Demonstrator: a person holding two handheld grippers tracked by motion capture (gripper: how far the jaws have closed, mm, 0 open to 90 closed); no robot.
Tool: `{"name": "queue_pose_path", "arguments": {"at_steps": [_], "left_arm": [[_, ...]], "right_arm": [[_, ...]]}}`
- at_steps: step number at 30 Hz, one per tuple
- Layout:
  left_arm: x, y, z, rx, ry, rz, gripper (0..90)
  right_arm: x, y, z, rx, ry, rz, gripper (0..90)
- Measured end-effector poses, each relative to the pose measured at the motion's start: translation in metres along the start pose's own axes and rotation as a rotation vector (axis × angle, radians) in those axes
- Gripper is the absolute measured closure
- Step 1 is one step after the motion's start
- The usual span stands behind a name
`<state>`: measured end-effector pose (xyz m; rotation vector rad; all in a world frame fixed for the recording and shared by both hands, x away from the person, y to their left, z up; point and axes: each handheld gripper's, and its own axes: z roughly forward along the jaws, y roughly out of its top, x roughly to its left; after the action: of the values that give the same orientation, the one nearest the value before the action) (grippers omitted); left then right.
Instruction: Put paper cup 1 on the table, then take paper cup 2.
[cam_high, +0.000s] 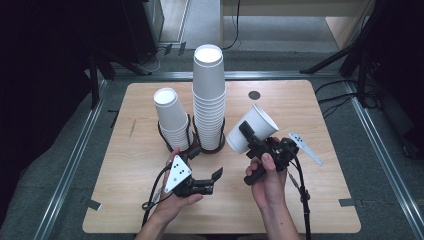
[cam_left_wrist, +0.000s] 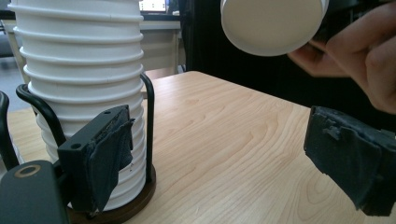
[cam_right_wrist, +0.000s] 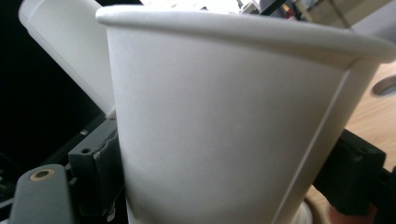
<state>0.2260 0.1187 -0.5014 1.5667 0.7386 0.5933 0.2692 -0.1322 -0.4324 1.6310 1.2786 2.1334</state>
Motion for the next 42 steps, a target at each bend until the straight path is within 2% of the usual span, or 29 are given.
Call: {"name": "queue_pose_path", "arguments": {"at_steps": [5,9,12,18,22,27,31,35,42], "left_arm": [[0.001,0.0,-0.001,0.003,0.003,-0.002,8.1],[0.002,0.0,-0.001,0.002,0.006,-0.005,8.3],[0.002,0.0,-0.001,0.006,0.005,-0.005,8.2],[0.003,0.0,-0.001,0.007,0.002,-0.008,8.3],[0.004,-0.001,-0.001,0.013,0.004,-0.009,8.3],[0.007,-0.001,-0.003,0.014,0.014,-0.014,8.3],[0.01,-0.001,-0.003,0.027,0.014,-0.039,8.4],[0.014,-0.002,-0.004,0.048,0.019,-0.043,8.4],[0.017,-0.002,-0.005,0.05,0.03,-0.049,8.4]], "right_arm": [[0.001,0.005,0.001,-0.023,-0.028,-0.127,15.3],[0.002,0.005,0.003,-0.068,-0.078,-0.28,15.4],[0.002,0.006,0.005,-0.074,-0.111,-0.386,15.4],[0.003,0.009,0.011,-0.084,-0.149,-0.546,15.5],[0.001,0.013,0.017,-0.083,-0.165,-0.598,15.5],[-0.009,0.02,0.027,-0.092,-0.196,-0.63,15.5],[-0.018,0.02,0.036,-0.104,-0.218,-0.687,15.5],[-0.03,0.021,0.043,-0.077,-0.223,-0.693,15.5],[-0.047,0.017,0.054,-0.057,-0.247,-0.718,15.4]]}}
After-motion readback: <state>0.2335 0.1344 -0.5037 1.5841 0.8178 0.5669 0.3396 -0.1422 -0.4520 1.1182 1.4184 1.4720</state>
